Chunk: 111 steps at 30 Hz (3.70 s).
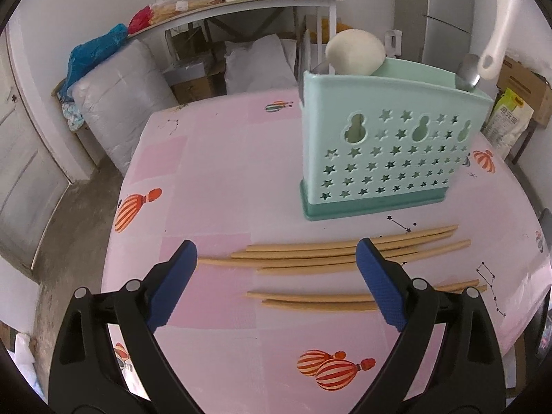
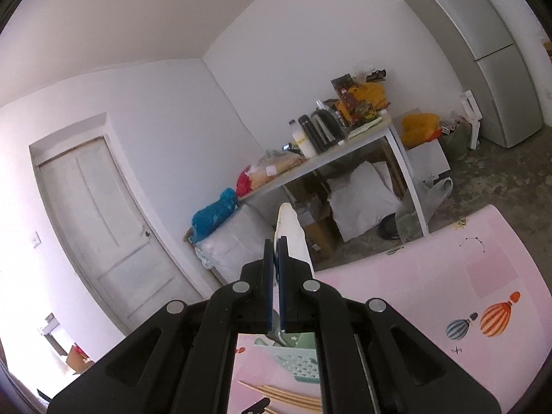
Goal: Organize utensils
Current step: 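Lower the white rice paddle into the holder and open the right gripper, then reach the right gripper down to the wooden chopsticks beside the holder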
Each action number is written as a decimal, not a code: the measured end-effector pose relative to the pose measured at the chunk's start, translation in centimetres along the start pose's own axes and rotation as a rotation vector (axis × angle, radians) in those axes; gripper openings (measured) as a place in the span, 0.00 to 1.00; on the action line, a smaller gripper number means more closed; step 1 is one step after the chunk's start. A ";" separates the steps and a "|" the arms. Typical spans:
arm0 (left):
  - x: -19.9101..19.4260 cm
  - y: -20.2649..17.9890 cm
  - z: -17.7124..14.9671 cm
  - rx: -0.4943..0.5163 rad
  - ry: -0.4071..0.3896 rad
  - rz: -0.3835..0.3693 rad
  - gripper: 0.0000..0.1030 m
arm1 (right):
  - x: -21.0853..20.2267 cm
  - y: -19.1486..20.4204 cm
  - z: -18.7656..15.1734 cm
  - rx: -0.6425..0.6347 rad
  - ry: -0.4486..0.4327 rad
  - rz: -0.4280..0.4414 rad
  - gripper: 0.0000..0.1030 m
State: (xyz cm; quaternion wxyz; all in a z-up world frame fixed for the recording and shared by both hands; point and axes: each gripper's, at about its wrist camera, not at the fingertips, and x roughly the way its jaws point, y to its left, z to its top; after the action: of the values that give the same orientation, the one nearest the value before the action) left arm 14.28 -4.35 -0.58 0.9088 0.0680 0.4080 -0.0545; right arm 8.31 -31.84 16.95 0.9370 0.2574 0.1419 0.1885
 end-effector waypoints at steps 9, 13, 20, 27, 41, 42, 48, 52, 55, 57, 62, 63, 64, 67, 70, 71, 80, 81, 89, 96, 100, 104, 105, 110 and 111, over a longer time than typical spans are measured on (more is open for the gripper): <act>1.0 0.6 0.2 -0.023 0.021 0.027 0.87 | 4.2 -1.9 -0.9 -0.001 0.083 -0.049 0.02; 1.2 0.8 0.3 -0.026 0.020 0.032 0.87 | 5.3 -2.8 -1.6 0.017 0.116 -0.060 0.02; 1.0 0.6 0.4 -0.024 0.013 0.045 0.87 | 5.7 -3.9 -2.8 0.047 0.145 -0.069 0.03; 0.8 0.4 0.4 -0.018 0.011 0.049 0.87 | 6.2 -4.0 -3.6 0.020 0.195 -0.116 0.04; 0.3 0.4 0.3 -0.023 0.007 0.055 0.87 | 4.2 -2.1 -3.5 -0.089 0.146 -0.195 0.19; 0.3 0.4 0.2 -0.024 0.007 0.054 0.87 | 3.8 -2.0 -3.6 -0.089 0.141 -0.195 0.22; -0.3 1.3 -0.5 -0.036 -0.019 -0.026 0.87 | 0.6 -1.2 -5.3 -0.104 0.133 -0.136 0.36; -0.7 1.8 -2.6 -0.047 -0.022 -0.132 0.88 | 0.8 -1.7 -8.7 -0.084 0.275 -0.106 0.44; -0.4 2.2 -4.6 -0.054 0.014 -0.201 0.88 | 2.3 -2.5 -12.1 -0.083 0.431 -0.155 0.44; -0.3 2.3 -5.9 -0.059 0.040 -0.233 0.88 | 3.6 -3.0 -14.6 -0.072 0.536 -0.184 0.44; -0.2 3.3 -7.6 -0.100 0.062 -0.297 0.88 | 6.2 -3.3 -18.9 -0.129 0.672 -0.271 0.44; -0.2 3.3 -7.8 -0.106 0.056 -0.302 0.88 | 6.6 -3.2 -19.0 -0.144 0.672 -0.279 0.44; -0.3 3.5 -7.9 -0.114 0.049 -0.308 0.89 | 7.2 -3.1 -18.9 -0.158 0.670 -0.278 0.44; -0.2 3.6 -8.1 -0.132 0.036 -0.333 0.90 | 8.7 -2.9 -18.5 -0.179 0.668 -0.277 0.44; 0.3 3.7 -8.3 -0.152 0.054 -0.341 0.91 | 10.5 -3.3 -18.2 -0.200 0.688 -0.289 0.44; 0.3 3.7 -8.3 -0.151 0.051 -0.344 0.91 | 11.3 -3.5 -18.2 -0.212 0.702 -0.296 0.44; -0.3 3.3 -9.2 -0.103 0.006 -0.356 0.92 | 14.3 -5.0 -18.8 -0.245 0.733 -0.335 0.44; -0.3 3.2 -9.3 -0.104 0.006 -0.357 0.92 | 14.3 -5.1 -18.8 -0.244 0.730 -0.333 0.44; -0.5 2.3 -9.9 -0.055 -0.015 -0.389 0.92 | 14.3 -6.3 -18.1 -0.219 0.725 -0.303 0.44; -0.5 1.3 -9.6 -0.032 0.011 -0.403 0.92 | 13.2 -6.1 -18.6 -0.186 0.737 -0.257 0.44; -0.5 0.8 -9.2 -0.054 0.025 -0.444 0.92 | 12.4 -5.8 -19.0 -0.169 0.735 -0.243 0.44; -0.3 0.8 -8.6 -0.110 0.035 -0.498 0.72 | 11.9 -5.7 -19.2 -0.149 0.735 -0.240 0.43; -0.1 0.7 -8.5 -0.123 0.047 -0.512 0.64 | 11.8 -5.7 -19.2 -0.145 0.736 -0.241 0.42; 0.6 0.1 -8.2 -0.153 0.068 -0.543 0.39 | 11.5 -5.9 -19.3 -0.123 0.749 -0.239 0.37; 0.7 0.0 -8.2 -0.157 0.071 -0.545 0.34 | 11.3 -6.0 -19.2 -0.119 0.752 -0.238 0.35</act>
State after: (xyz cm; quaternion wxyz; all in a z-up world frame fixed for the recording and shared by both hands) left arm 8.71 -2.97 -6.49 0.8483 -0.1128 0.4458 -0.2626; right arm 13.03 -23.61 -4.10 0.8484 0.0974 0.4925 0.1678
